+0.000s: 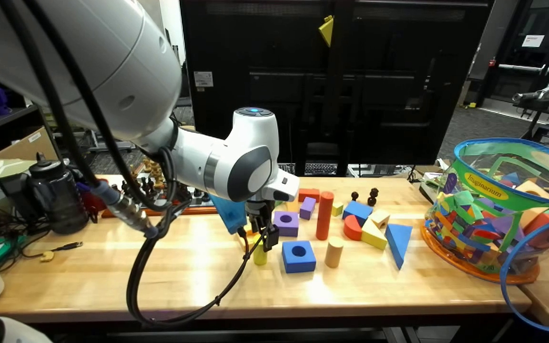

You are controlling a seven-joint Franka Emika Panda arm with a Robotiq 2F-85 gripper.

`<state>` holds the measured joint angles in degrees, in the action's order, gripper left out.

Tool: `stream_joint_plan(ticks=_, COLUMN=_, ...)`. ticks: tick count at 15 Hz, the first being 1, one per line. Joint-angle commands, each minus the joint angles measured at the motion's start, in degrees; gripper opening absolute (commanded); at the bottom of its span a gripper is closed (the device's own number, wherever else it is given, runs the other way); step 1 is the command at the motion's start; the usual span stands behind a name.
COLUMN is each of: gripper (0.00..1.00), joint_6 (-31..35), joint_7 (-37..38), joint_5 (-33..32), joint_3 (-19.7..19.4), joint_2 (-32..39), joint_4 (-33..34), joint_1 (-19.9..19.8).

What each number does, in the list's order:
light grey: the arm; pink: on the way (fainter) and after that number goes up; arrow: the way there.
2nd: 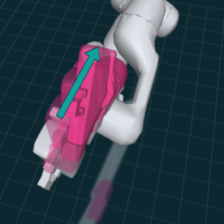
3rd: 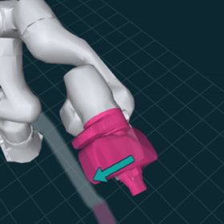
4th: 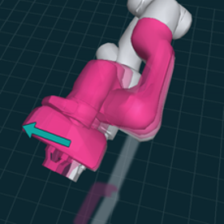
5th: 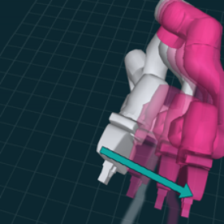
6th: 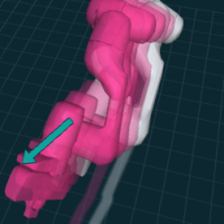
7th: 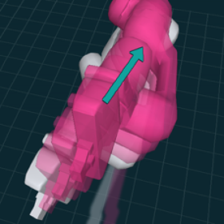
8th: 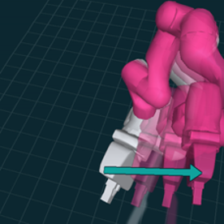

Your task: Put the yellow cylindrical block in the middle of the square object

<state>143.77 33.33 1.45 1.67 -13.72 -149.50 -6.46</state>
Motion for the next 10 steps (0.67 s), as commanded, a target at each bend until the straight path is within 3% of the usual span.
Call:
stream_joint_plan(ticks=1, gripper=0.39, joint_6=0.34, joint_7=-0.34, joint_5=1.29, joint_3=-0.33, joint_2=0.31, joint_4=0.47, joint_1=0.14)
stream_joint_plan(ticks=4, gripper=0.17, joint_6=0.32, joint_7=-0.25, joint_5=1.28, joint_3=-0.33, joint_2=0.21, joint_4=0.53, joint_1=0.13)
stream_joint_plan(ticks=10, gripper=0.16, joint_6=-3.1, joint_7=0.36, joint_5=-0.26, joint_3=0.84, joint_2=-2.77, joint_4=0.2, joint_1=0.56)
